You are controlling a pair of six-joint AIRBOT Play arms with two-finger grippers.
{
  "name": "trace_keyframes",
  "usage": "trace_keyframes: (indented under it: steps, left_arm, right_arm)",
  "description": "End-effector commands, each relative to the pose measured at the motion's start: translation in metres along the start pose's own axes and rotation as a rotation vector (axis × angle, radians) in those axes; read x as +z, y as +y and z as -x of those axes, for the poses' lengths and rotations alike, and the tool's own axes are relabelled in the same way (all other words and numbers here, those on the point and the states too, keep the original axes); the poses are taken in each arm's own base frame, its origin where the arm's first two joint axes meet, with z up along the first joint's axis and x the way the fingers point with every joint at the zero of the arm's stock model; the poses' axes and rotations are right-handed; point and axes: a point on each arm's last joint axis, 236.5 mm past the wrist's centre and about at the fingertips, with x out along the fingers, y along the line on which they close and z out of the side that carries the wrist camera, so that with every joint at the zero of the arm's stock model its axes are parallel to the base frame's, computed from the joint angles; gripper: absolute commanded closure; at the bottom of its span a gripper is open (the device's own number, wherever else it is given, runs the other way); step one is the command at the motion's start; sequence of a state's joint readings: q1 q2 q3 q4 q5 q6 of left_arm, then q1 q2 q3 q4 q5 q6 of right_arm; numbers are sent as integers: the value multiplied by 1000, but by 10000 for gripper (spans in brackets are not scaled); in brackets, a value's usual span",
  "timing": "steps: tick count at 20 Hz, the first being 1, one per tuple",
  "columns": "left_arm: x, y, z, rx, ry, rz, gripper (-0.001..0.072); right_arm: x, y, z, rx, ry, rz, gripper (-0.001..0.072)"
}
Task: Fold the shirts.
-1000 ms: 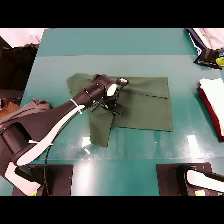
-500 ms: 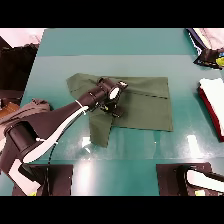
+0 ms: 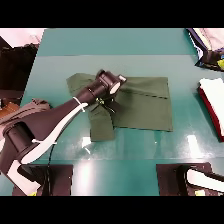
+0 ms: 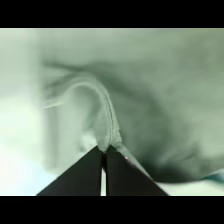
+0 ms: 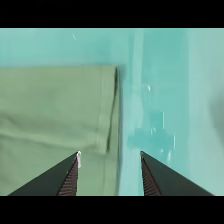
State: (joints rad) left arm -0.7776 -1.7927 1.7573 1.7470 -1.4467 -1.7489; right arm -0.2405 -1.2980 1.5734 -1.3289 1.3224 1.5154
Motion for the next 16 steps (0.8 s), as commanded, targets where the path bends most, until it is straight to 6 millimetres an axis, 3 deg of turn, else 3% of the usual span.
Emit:
trace_keyframes:
  steps: [1, 5, 9, 12, 16]
  left_arm:
    - [5, 47, 63, 130, -85, -27, 684]
    - [0, 91, 135, 117, -243, 80, 684]
    - [-21, 139, 186, 123, -340, 199, 684]
    - [-37, 153, 199, 99, -344, 252, 683]
    - [-38, 150, 195, 90, -334, 239, 683]
  right_arm:
    - [-39, -17, -5, -5, 116, -33, 282]
    - [-120, -20, -30, 126, 267, -135, 282]
    - [-197, -31, -51, 151, 418, -225, 280]
    - [-244, -27, -64, 172, 530, -257, 257]
    - [-294, -24, -81, 173, 613, -312, 260]
